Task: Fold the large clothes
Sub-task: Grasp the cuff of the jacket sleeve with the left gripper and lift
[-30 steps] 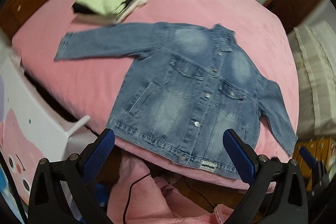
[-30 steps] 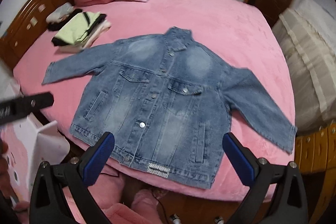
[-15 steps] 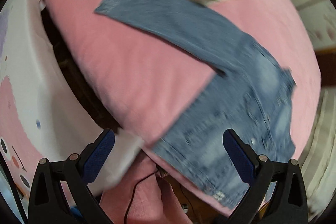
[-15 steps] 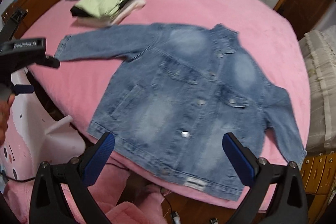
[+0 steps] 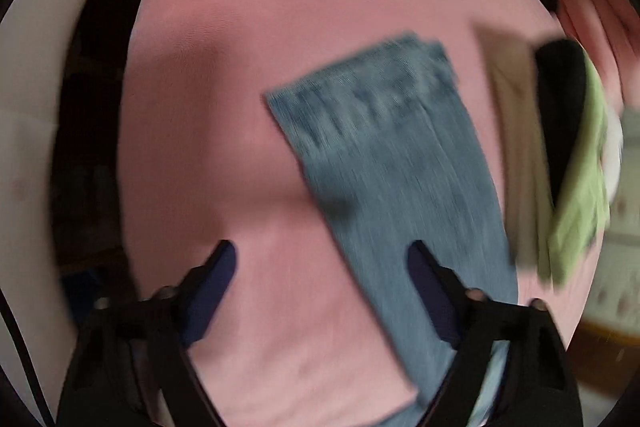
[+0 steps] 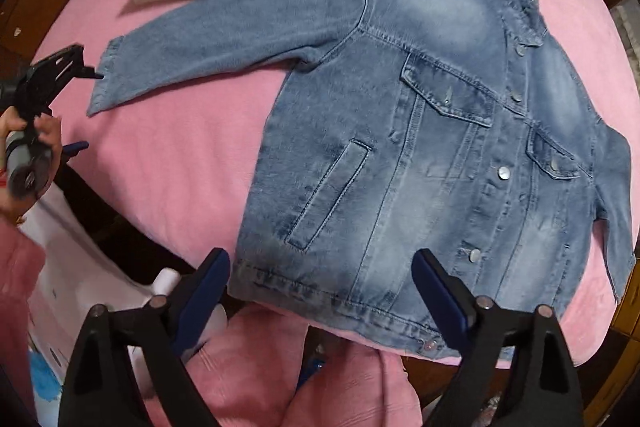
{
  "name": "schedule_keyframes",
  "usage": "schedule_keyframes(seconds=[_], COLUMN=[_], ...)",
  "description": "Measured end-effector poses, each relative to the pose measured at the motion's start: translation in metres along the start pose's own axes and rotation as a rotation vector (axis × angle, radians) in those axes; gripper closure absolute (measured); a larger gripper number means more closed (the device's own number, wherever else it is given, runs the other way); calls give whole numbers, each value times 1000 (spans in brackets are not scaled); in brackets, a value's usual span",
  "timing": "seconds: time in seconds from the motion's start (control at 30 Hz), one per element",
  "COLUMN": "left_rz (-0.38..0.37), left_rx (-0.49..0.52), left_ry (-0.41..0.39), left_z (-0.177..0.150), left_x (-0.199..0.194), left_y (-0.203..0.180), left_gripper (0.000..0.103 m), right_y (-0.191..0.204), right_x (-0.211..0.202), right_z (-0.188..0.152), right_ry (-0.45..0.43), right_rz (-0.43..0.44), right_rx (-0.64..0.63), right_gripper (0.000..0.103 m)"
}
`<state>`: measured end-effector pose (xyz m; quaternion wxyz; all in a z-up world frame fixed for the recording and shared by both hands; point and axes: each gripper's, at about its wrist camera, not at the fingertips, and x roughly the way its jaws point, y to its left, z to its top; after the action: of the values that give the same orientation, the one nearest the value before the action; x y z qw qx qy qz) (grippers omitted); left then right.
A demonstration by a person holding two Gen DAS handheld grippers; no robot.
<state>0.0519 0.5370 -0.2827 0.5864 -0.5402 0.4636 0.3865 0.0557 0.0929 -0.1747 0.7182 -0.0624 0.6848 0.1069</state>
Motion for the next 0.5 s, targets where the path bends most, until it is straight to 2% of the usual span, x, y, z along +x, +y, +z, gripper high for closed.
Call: schedule_keyframes(seconds=[0.07,0.13,0.2,0.23,0.27,0.3,0.37,0.5], left_rz=[-6,-13,-41,-49,-57,-65,-93,-160], left_rx=[-51,-87,-98,-78,-39,15,88,127], left_ry=[-11,-14,-66,-99,-139,-179,-223,-285], left_z=[11,20,24,25,25,23,19,10], left_x=[20,39,45,44,43,41,39,30], left_y=[5,7,5,1,-4,-11,-18,-23], left_gripper=[38,39,41,51,65,68,83,89], right_y=[-6,-13,-21,-24,-31,-37,-50,-65], right_x=[6,14,28,32,39,44,51,58], right_z=[4,8,11,12,12,12,10,9], right_ry=[-8,-2,26,37,59,72,88,99], right_rz=[14,23,8,3,0,8,25,29], right_rx=[19,20,17,21,40,63,113,142], right_gripper=[12,12,12,12,12,12,12,12])
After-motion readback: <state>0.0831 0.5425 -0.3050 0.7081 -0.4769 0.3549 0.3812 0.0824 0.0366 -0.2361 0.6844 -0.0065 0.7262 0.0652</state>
